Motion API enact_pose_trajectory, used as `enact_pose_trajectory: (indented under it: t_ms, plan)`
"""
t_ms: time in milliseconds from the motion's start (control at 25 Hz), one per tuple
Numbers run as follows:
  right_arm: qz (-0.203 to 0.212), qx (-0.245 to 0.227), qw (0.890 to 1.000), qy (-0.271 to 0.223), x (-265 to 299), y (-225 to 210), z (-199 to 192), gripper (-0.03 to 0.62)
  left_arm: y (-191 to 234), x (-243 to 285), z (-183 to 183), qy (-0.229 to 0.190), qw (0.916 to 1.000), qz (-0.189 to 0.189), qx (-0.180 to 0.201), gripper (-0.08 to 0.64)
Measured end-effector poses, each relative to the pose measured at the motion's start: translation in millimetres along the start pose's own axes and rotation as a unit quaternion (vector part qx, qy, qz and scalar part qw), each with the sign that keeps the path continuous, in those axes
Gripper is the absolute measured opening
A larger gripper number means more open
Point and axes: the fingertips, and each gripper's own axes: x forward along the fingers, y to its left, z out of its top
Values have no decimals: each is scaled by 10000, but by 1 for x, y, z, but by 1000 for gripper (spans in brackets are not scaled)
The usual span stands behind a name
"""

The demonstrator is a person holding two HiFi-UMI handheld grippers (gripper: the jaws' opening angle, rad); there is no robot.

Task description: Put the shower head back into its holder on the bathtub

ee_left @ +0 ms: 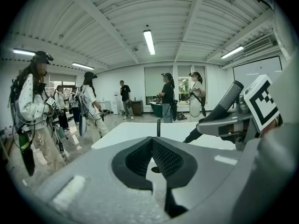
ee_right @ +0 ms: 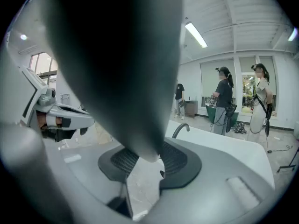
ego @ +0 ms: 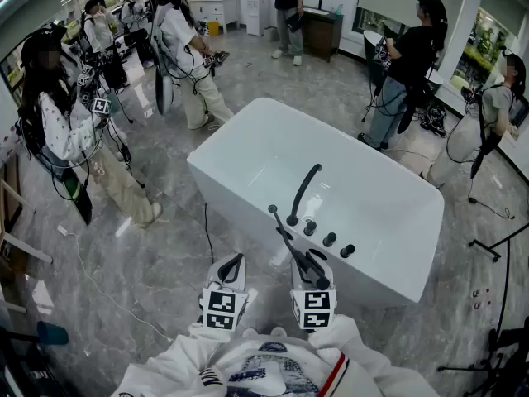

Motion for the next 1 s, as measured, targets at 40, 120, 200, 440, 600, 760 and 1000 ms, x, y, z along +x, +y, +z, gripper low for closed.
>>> enact_pose_trajectory:
  t_ms: [40, 120, 200, 440, 600, 760, 1000]
  plan:
    - [-2, 6, 10000, -3, 0, 0, 0, 138, -1, 0, 0, -6, 10000, 1, -3, 1]
    - [2, 13, 10000, -2, -1, 0, 0, 138, -2, -1, 0, -17, 10000, 0, -10, 0]
    - [17, 21, 10000, -16, -1, 0, 1, 138, -2, -2, 1, -20, 10000, -7, -7, 1]
    - [68, 57, 10000, -13, -1, -4, 0, 138, -6, -1, 2, 18, 10000, 24, 11, 1]
    - [134, 149, 9998, 3, 0, -1, -1, 138, -4, -2, -1, 68, 10000, 53, -14, 1]
    - [217, 154, 9996, -46, -1, -9, -2, 138, -12, 1, -3, 118, 9999, 106, -25, 2]
    - [360, 60, 9993, -98, -3, -14, -1, 138, -18, 2, -6, 133, 9995, 277, -122, 2]
